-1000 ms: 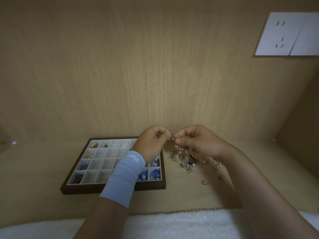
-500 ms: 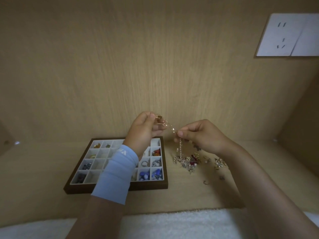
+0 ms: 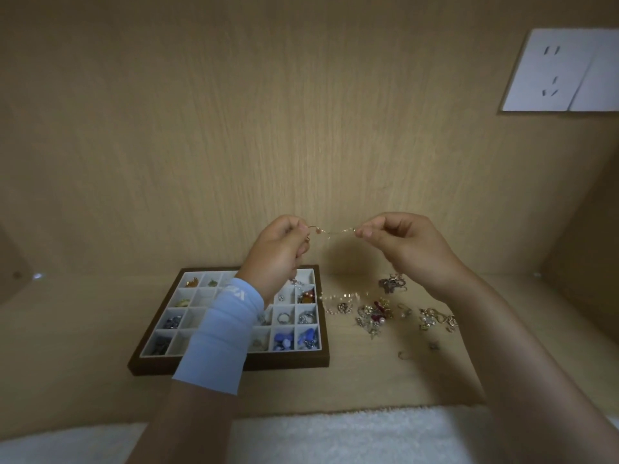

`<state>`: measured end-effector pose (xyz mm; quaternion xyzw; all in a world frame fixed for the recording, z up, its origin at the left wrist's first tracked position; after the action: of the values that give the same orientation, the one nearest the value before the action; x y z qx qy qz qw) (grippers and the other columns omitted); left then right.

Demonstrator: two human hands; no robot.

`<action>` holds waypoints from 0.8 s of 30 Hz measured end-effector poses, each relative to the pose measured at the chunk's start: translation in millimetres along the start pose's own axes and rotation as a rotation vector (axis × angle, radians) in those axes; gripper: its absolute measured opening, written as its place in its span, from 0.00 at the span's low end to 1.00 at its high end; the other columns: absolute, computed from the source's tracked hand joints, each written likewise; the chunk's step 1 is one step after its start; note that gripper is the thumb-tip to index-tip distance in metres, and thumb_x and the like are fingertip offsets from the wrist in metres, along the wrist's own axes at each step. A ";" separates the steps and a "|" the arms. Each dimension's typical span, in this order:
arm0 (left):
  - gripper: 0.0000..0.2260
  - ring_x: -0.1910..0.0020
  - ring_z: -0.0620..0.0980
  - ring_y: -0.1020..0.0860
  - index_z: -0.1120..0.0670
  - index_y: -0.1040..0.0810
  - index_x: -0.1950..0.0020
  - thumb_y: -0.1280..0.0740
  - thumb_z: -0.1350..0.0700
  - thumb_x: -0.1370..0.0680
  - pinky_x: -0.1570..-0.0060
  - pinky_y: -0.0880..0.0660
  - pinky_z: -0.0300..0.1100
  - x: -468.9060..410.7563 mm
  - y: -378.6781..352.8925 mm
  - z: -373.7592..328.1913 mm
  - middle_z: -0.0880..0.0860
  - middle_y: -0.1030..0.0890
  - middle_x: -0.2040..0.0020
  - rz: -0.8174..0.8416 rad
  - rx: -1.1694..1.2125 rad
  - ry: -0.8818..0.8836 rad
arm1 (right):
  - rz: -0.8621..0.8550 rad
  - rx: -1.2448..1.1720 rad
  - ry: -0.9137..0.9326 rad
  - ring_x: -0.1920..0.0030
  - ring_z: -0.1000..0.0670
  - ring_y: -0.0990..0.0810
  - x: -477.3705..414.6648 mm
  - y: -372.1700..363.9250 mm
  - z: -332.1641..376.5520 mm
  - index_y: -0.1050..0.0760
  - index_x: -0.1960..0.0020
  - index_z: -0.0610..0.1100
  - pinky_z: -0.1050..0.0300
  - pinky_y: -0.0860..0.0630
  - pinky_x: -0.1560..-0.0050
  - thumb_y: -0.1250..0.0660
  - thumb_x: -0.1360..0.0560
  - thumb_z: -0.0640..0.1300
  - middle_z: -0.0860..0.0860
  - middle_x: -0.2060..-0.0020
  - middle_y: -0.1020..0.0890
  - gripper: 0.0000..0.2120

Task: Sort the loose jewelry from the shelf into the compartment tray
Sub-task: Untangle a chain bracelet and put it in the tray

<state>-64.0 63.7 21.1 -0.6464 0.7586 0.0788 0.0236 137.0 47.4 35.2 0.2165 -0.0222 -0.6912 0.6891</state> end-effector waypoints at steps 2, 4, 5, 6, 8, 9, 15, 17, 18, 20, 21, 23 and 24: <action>0.10 0.72 0.42 0.33 0.50 0.25 0.60 0.39 0.56 0.19 0.71 0.36 0.37 0.3 4.4 -3.8 0.44 0.28 0.70 -0.012 -0.142 -0.045 | 0.004 0.271 0.052 0.72 0.59 0.29 0.0 3.0 0.1 0.17 0.57 0.51 0.65 0.30 0.66 0.27 0.24 0.41 0.57 0.69 0.22 0.06; 0.09 0.73 0.42 0.32 0.50 0.24 0.59 0.38 0.56 0.20 0.70 0.35 0.37 1.1 5.7 -7.8 0.43 0.28 0.70 -0.007 -0.219 -0.081 | 0.008 0.460 0.067 0.72 0.61 0.25 -0.8 2.5 -2.0 0.17 0.57 0.53 0.68 0.30 0.66 0.28 0.24 0.42 0.57 0.64 0.19 0.07; 0.08 0.73 0.42 0.32 0.51 0.23 0.59 0.38 0.56 0.20 0.69 0.35 0.37 1.6 5.3 -9.3 0.43 0.28 0.70 0.002 -0.227 -0.092 | 0.004 0.504 0.063 0.70 0.62 0.24 -0.3 2.3 -1.8 0.17 0.55 0.54 0.67 0.28 0.65 0.30 0.22 0.44 0.58 0.61 0.18 0.06; 0.08 0.73 0.42 0.31 0.52 0.23 0.58 0.38 0.56 0.20 0.69 0.34 0.37 2.4 4.8 -10.4 0.43 0.28 0.71 0.007 -0.226 -0.100 | 0.005 0.547 0.052 0.67 0.62 0.22 -0.3 1.8 -2.2 0.17 0.52 0.54 0.64 0.26 0.62 0.32 0.21 0.46 0.58 0.57 0.17 0.06; 0.08 0.73 0.43 0.31 0.52 0.23 0.58 0.38 0.57 0.20 0.68 0.32 0.40 3.5 5.6 -11.0 0.43 0.28 0.72 0.002 -0.200 -0.109 | 0.060 0.671 0.011 0.59 0.59 0.18 1.0 -1.4 -3.5 0.16 0.50 0.53 0.55 0.21 0.51 0.35 0.20 0.51 0.56 0.54 0.15 0.09; 0.08 0.73 0.44 0.31 0.53 0.23 0.57 0.38 0.57 0.20 0.68 0.32 0.41 3.9 6.2 -10.8 0.44 0.29 0.73 0.000 -0.176 -0.111 | 0.106 0.738 -0.023 0.58 0.55 0.17 1.9 -3.3 -4.9 0.16 0.52 0.53 0.51 0.20 0.50 0.36 0.20 0.54 0.55 0.57 0.14 0.11; 0.08 0.72 0.44 0.32 0.53 0.24 0.57 0.38 0.56 0.19 0.67 0.33 0.41 4.7 8.0 -14.5 0.42 0.28 0.73 -0.016 -0.157 -0.125 | 0.371 0.522 -0.206 0.59 0.58 0.17 13.6 -23.8 -9.9 0.16 0.61 0.51 0.56 0.23 0.52 0.32 0.23 0.54 0.56 0.63 0.14 0.12; 0.07 0.71 0.44 0.29 0.51 0.23 0.56 0.37 0.55 0.19 0.65 0.32 0.39 5.7 10.3 -18.3 0.42 0.25 0.70 -0.011 -0.254 -0.144 | 0.436 0.396 -0.189 0.61 0.60 0.18 16.4 -31.1 -9.7 0.14 0.57 0.51 0.60 0.23 0.54 0.26 0.26 0.49 0.52 0.61 0.13 0.04; 0.05 0.70 0.46 0.27 0.51 0.22 0.55 0.36 0.54 0.20 0.64 0.30 0.39 6.7 10.2 -19.5 0.46 0.23 0.68 0.010 -0.333 -0.149 | 0.447 0.368 -0.165 0.62 0.59 0.19 16.6 -32.8 -8.8 0.13 0.57 0.49 0.61 0.23 0.54 0.24 0.27 0.46 0.50 0.61 0.13 0.02; 0.04 0.69 0.47 0.26 0.50 0.22 0.51 0.31 0.52 0.23 0.61 0.27 0.40 9.4 6.0 -17.5 0.50 0.23 0.66 0.109 -0.486 -0.122 | 0.399 0.322 -0.113 0.64 0.59 0.20 14.3 -32.0 -4.7 0.13 0.57 0.47 0.63 0.23 0.58 0.23 0.28 0.44 0.49 0.63 0.13 0.01; 0.08 0.69 0.45 0.26 0.48 0.22 0.48 0.29 0.50 0.26 0.59 0.25 0.41 11.2 3.0 -14.3 0.48 0.24 0.67 0.169 -0.570 -0.088 | 0.361 0.285 -0.086 0.66 0.60 0.21 12.4 -30.8 -1.4 0.13 0.57 0.47 0.65 0.25 0.61 0.24 0.27 0.44 0.49 0.64 0.14 0.01; 0.14 0.70 0.40 0.27 0.46 0.22 0.43 0.26 0.49 0.28 0.58 0.25 0.39 14.1 -3.5 -7.7 0.43 0.26 0.69 0.275 -0.725 -0.034 | 0.305 0.198 -0.054 0.71 0.61 0.25 9.9 -29.3 5.1 0.13 0.55 0.45 0.68 0.29 0.69 0.25 0.26 0.42 0.48 0.65 0.15 0.02; 0.14 0.70 0.37 0.27 0.46 0.20 0.44 0.26 0.49 0.28 0.61 0.28 0.35 15.4 -6.8 -6.9 0.41 0.26 0.70 0.306 -0.776 -0.034 | 0.288 0.176 -0.043 0.72 0.62 0.25 9.3 -28.7 7.2 0.13 0.54 0.44 0.69 0.30 0.70 0.26 0.25 0.41 0.49 0.65 0.15 0.03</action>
<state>-59.3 46.6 25.2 -0.4858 0.7595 0.3718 -0.2212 107.9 37.9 29.8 0.2559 -0.1279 -0.5852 0.7587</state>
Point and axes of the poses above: each hand's wrist, its own x-axis away from the middle knuckle, its own y-axis out of the back of the hand, z = x × y, the point moved 6 cm from there along -x, towards the middle knuckle
